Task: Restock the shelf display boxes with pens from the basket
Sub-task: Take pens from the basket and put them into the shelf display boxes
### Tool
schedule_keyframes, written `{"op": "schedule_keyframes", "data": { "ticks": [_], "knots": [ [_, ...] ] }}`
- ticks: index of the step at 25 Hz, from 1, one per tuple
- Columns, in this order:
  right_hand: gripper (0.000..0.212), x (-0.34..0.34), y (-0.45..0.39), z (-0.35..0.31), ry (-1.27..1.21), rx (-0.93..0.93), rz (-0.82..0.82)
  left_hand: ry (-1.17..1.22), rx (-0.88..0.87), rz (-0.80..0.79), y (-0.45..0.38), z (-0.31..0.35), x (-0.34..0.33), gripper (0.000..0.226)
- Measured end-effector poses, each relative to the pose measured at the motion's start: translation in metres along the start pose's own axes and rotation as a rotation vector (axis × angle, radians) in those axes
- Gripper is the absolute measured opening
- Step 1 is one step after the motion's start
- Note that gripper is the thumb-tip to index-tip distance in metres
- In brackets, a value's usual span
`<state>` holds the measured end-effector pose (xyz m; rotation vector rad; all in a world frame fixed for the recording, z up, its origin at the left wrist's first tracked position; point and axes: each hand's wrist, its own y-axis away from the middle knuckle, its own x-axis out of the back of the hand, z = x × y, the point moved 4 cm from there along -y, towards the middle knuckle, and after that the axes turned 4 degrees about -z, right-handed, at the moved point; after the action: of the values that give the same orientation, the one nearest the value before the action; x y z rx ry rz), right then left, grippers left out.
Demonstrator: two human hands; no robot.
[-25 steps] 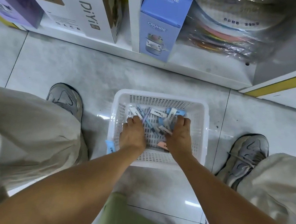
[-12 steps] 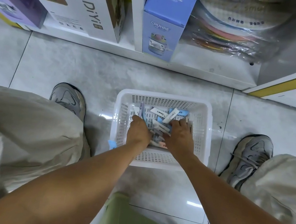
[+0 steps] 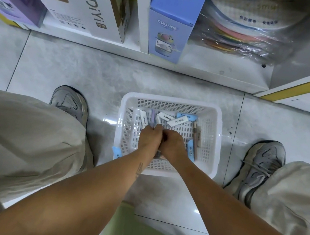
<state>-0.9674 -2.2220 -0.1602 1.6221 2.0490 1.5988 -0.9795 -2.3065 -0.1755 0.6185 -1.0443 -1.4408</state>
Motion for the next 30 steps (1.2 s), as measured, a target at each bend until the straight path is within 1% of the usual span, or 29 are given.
{"op": "schedule_keyframes", "data": {
  "ticks": [2, 4, 5, 6, 7, 8, 9, 10, 11, 13, 15, 17, 19, 20, 22, 26, 28, 29, 30],
  "knots": [
    [0.01, 0.0, 0.008, -0.007, -0.059, 0.049, -0.051, 0.129, 0.077, 0.015, 0.0, 0.0, 0.001, 0.033],
    [0.015, 0.008, 0.018, -0.003, -0.275, 0.121, -0.179, 0.192, 0.114, 0.04, -0.002, -0.001, 0.009, 0.025],
    [0.019, 0.015, 0.022, 0.001, -0.338, 0.15, -0.225, 0.14, 0.095, 0.049, -0.005, 0.0, 0.014, 0.022],
    [0.022, 0.022, 0.023, 0.01, -0.315, 0.154, -0.206, 0.039, 0.05, 0.06, -0.006, 0.0, 0.02, 0.02],
    [0.022, 0.031, 0.023, 0.018, -0.187, 0.133, -0.102, -0.092, -0.012, 0.074, -0.006, 0.002, 0.025, 0.019],
    [0.022, 0.041, 0.021, 0.027, 0.032, 0.105, 0.058, -0.229, -0.083, 0.092, -0.005, 0.005, 0.03, 0.018],
    [0.026, 0.049, 0.022, 0.034, 0.249, 0.072, 0.206, -0.355, -0.159, 0.113, -0.002, 0.008, 0.033, 0.017],
    [0.033, 0.052, 0.023, 0.04, 0.396, 0.048, 0.293, -0.466, -0.238, 0.144, 0.001, 0.01, 0.036, 0.017],
    [0.043, 0.051, 0.024, 0.044, 0.482, 0.031, 0.314, -0.558, -0.31, 0.187, 0.004, 0.012, 0.038, 0.02],
    [0.06, 0.043, 0.026, 0.049, 0.544, -0.003, 0.279, -0.693, -0.398, 0.257, 0.006, 0.014, 0.038, 0.025],
    [0.066, 0.035, 0.023, 0.05, 0.517, -0.044, 0.286, -0.78, -0.423, 0.265, 0.004, 0.016, 0.034, 0.028],
    [0.056, 0.031, 0.02, 0.048, 0.39, -0.088, 0.311, -0.835, -0.405, 0.252, 0.002, 0.021, 0.029, 0.033],
    [0.037, 0.027, 0.016, 0.049, 0.325, -0.101, 0.308, -0.864, -0.382, 0.239, -0.003, 0.027, 0.026, 0.036],
    [0.032, 0.026, 0.014, 0.049, 0.328, -0.088, 0.298, -0.878, -0.375, 0.237, -0.006, 0.029, 0.025, 0.037],
    [0.028, 0.026, 0.01, 0.051, 0.361, -0.051, 0.255, -0.906, -0.373, 0.229, -0.011, 0.031, 0.025, 0.036],
    [0.017, 0.028, 0.003, 0.048, 0.386, -0.017, 0.149, -1.026, -0.454, 0.178, -0.014, 0.029, 0.02, 0.034],
    [0.009, 0.03, -0.003, 0.044, 0.417, -0.003, 0.069, -0.977, -0.481, 0.133, -0.014, 0.026, 0.019, 0.035],
    [0.013, 0.033, -0.006, 0.041, 0.37, -0.009, 0.043, -0.909, -0.485, 0.093, -0.013, 0.024, 0.019, 0.037],
    [0.019, 0.037, -0.009, 0.04, 0.27, -0.016, 0.021, -0.828, -0.487, 0.038, -0.013, 0.021, 0.019, 0.04]
  ]
}}
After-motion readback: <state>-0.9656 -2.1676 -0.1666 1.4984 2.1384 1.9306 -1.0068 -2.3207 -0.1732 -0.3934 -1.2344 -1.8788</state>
